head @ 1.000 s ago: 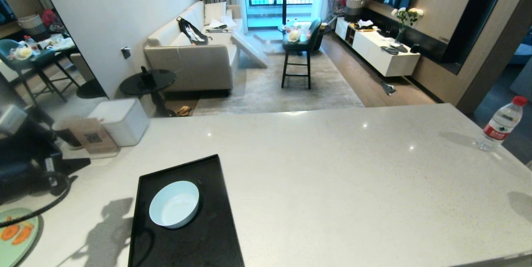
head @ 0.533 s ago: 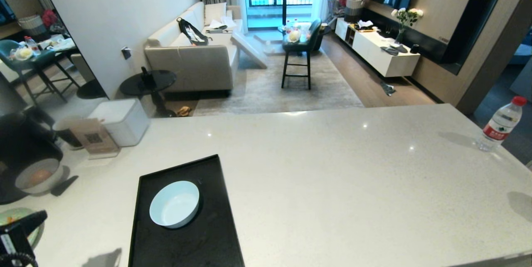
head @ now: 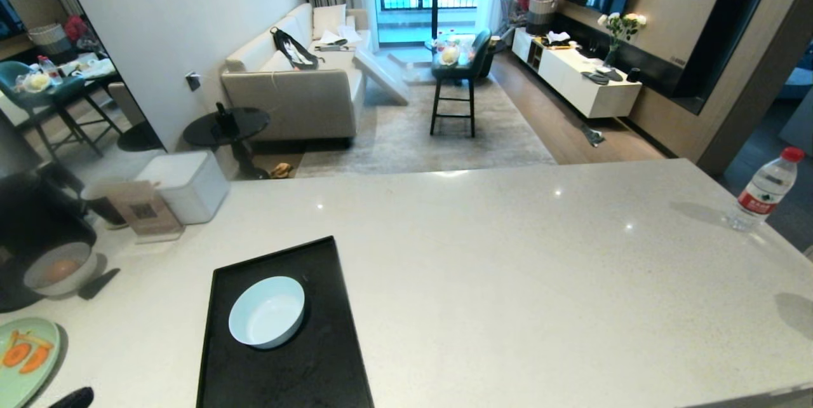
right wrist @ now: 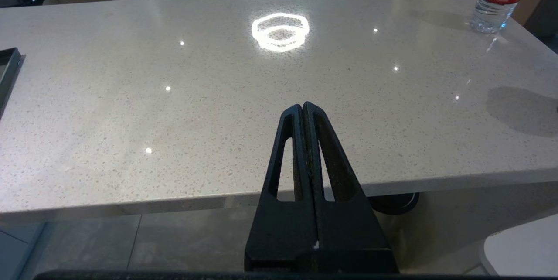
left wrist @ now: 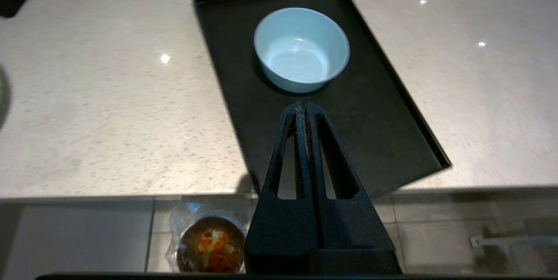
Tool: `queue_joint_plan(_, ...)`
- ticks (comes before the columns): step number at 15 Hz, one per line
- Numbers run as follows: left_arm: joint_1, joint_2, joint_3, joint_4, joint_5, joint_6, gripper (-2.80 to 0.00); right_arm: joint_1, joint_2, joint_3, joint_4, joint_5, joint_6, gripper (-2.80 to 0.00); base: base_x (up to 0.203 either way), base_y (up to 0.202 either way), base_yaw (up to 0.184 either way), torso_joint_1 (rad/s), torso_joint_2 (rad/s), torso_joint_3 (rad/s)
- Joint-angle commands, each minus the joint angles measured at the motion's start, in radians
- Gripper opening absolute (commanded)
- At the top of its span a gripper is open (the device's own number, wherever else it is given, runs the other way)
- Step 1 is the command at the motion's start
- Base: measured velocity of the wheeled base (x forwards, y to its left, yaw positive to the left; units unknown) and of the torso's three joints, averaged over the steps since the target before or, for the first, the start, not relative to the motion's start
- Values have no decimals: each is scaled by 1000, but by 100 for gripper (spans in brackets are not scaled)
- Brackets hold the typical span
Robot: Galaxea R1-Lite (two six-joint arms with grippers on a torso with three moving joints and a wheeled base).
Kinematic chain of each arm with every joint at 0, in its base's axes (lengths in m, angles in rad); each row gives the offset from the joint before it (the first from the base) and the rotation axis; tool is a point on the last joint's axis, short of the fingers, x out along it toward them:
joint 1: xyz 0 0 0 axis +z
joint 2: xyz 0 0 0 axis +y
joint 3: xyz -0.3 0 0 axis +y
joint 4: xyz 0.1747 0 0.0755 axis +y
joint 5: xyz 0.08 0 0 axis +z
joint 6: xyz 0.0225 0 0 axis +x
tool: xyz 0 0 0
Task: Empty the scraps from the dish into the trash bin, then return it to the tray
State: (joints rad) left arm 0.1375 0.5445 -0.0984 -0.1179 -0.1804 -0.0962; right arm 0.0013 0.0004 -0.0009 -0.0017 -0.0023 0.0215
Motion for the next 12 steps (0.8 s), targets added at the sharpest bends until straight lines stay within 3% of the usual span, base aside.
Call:
queue_joint_plan(1, -108, -206, 59, 15, 26, -7, -280, 0, 0, 1, 0, 1, 0, -280, 0, 0, 0, 0, 0, 0)
queue_joint_plan(4, -140, -405, 66, 109, 152, -11, -280, 0, 0, 1, 0, -1, 0, -280, 0, 0, 0, 0, 0, 0)
queue_joint_plan(6, -139, -502, 64, 145, 193, -9, -280, 0, 0, 0, 0, -1, 0, -280, 0, 0, 0, 0, 0, 0)
queue_joint_plan(8, -139, -545, 65, 160, 205, 18, -280, 0, 0, 0, 0, 1, 0, -280, 0, 0, 0, 0, 0, 0)
queue_joint_plan(12, -139, -545, 74, 161, 182, 137, -280, 0, 0, 1, 0, 1, 0, -280, 0, 0, 0, 0, 0, 0)
